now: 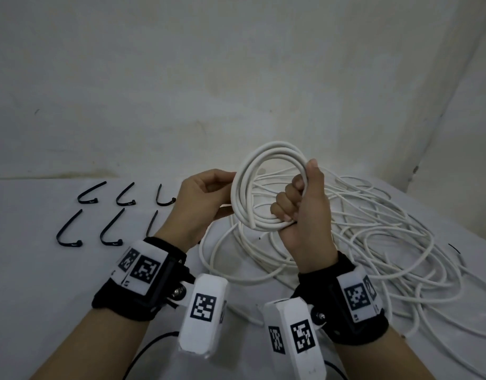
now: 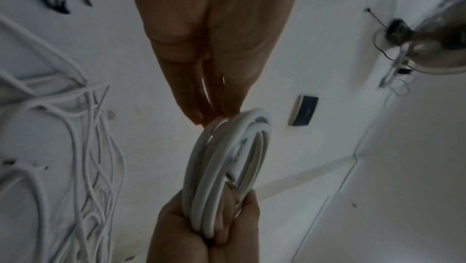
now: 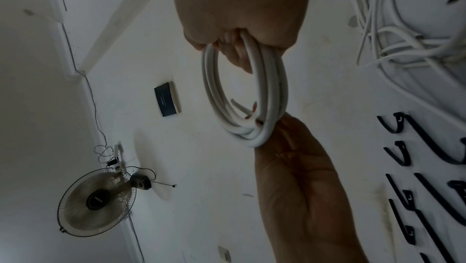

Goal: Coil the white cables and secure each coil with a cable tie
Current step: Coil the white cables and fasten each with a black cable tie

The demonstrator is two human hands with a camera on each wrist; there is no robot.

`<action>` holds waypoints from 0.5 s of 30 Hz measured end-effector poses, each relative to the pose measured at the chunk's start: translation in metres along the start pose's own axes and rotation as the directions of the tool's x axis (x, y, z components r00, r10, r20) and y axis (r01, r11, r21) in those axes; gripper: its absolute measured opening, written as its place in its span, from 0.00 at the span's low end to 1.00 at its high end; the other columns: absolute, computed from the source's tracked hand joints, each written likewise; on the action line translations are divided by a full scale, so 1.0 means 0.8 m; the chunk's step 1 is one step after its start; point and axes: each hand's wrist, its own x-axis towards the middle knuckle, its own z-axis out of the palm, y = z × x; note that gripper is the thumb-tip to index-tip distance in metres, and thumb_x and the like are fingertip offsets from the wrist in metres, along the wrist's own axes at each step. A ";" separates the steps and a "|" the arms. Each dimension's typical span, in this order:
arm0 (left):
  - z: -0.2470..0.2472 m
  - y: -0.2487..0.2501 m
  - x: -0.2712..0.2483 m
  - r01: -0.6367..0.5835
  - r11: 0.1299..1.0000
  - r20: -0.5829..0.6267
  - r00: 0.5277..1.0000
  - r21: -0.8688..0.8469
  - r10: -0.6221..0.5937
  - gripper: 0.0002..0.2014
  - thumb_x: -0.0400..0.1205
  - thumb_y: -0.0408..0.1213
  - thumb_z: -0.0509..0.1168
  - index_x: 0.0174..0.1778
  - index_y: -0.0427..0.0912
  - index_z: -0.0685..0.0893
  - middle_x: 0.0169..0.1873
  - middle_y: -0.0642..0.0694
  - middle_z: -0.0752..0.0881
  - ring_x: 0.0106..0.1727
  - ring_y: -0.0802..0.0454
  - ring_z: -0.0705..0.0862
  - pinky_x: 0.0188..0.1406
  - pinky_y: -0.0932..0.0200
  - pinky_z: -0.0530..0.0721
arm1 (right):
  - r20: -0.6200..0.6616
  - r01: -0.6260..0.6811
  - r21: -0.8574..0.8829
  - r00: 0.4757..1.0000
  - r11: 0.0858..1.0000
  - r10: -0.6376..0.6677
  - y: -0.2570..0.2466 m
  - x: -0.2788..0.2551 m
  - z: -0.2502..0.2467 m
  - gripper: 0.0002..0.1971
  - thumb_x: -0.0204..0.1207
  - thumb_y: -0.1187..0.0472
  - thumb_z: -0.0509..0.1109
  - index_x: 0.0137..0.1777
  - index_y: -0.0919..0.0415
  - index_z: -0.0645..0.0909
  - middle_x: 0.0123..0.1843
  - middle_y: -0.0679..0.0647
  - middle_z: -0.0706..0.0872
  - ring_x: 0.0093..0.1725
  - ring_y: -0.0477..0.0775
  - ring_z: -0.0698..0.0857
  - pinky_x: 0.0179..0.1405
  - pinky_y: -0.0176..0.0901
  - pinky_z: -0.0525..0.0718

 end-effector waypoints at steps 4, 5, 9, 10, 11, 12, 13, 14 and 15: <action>-0.001 0.013 -0.005 -0.092 0.988 0.100 0.992 0.125 0.080 0.06 0.78 0.23 0.66 0.43 0.35 0.87 0.39 0.42 0.91 0.38 0.51 0.89 0.38 0.58 0.88 | -0.014 -0.003 0.013 1.000 1.000 0.004 0.003 -0.002 0.000 0.21 0.83 0.48 0.60 0.30 0.56 0.64 0.20 0.47 0.56 0.15 0.43 0.56 0.11 0.32 0.59; -0.003 0.016 -0.005 -0.110 0.983 0.132 0.987 0.146 0.090 0.06 0.77 0.22 0.66 0.43 0.34 0.87 0.38 0.43 0.91 0.38 0.51 0.89 0.37 0.59 0.88 | -0.016 -0.005 0.014 1.000 1.000 0.005 0.004 -0.002 0.001 0.21 0.83 0.48 0.60 0.30 0.56 0.64 0.20 0.47 0.56 0.15 0.43 0.56 0.11 0.32 0.59; -0.008 0.021 -0.009 -0.113 0.986 0.230 0.970 0.122 0.083 0.06 0.74 0.24 0.67 0.45 0.31 0.85 0.35 0.45 0.90 0.35 0.53 0.88 0.35 0.64 0.85 | -0.027 -0.032 0.033 0.999 0.999 0.033 0.011 -0.004 0.003 0.22 0.83 0.47 0.60 0.30 0.56 0.64 0.19 0.47 0.57 0.15 0.43 0.56 0.11 0.32 0.59; -0.007 0.021 -0.009 -0.091 0.990 0.241 0.968 0.106 0.063 0.07 0.73 0.26 0.66 0.46 0.31 0.85 0.35 0.45 0.90 0.36 0.54 0.88 0.35 0.63 0.85 | -0.031 -0.032 0.034 0.999 0.999 0.033 0.011 -0.004 0.003 0.22 0.83 0.48 0.60 0.30 0.56 0.64 0.19 0.47 0.56 0.15 0.43 0.56 0.11 0.32 0.59; -0.006 0.022 -0.009 -0.061 0.994 0.247 0.968 0.087 0.037 0.07 0.75 0.26 0.64 0.47 0.32 0.84 0.35 0.46 0.90 0.36 0.54 0.88 0.35 0.63 0.86 | -0.037 -0.022 0.031 0.999 0.999 0.023 0.011 -0.005 0.002 0.22 0.83 0.48 0.60 0.30 0.57 0.64 0.19 0.47 0.56 0.15 0.43 0.56 0.11 0.32 0.59; -0.006 0.022 -0.008 -0.020 0.998 0.253 0.968 0.056 0.005 0.08 0.78 0.26 0.61 0.48 0.33 0.85 0.36 0.46 0.91 0.38 0.54 0.88 0.36 0.61 0.87 | -0.047 -0.004 0.023 0.999 1.000 0.005 0.010 -0.005 0.002 0.22 0.84 0.48 0.60 0.30 0.57 0.64 0.19 0.47 0.56 0.15 0.43 0.56 0.11 0.32 0.59; -0.004 0.024 -0.008 0.030 0.999 0.264 0.964 0.013 -0.032 0.10 0.80 0.26 0.58 0.50 0.34 0.85 0.38 0.44 0.91 0.40 0.53 0.88 0.38 0.59 0.88 | -0.058 0.020 0.012 0.998 1.000 -0.019 0.008 -0.004 0.001 0.21 0.84 0.48 0.60 0.30 0.57 0.64 0.19 0.47 0.56 0.15 0.44 0.56 0.12 0.32 0.59; -0.003 0.025 -0.008 0.086 0.995 0.285 0.956 -0.046 -0.069 0.12 0.80 0.30 0.57 0.51 0.35 0.86 0.41 0.43 0.91 0.42 0.52 0.88 0.41 0.56 0.88 | -0.068 0.044 0.000 0.997 0.999 -0.044 0.006 -0.003 0.001 0.21 0.84 0.48 0.60 0.31 0.57 0.64 0.20 0.47 0.56 0.15 0.44 0.56 0.12 0.32 0.60; -0.001 0.026 -0.009 0.125 0.988 0.301 0.949 -0.088 -0.093 0.14 0.80 0.36 0.57 0.53 0.36 0.86 0.43 0.42 0.90 0.45 0.51 0.87 0.45 0.53 0.88 | -0.077 0.067 -0.013 0.995 0.998 -0.068 0.003 -0.002 0.000 0.21 0.84 0.48 0.60 0.31 0.57 0.64 0.20 0.47 0.56 0.16 0.44 0.56 0.13 0.32 0.60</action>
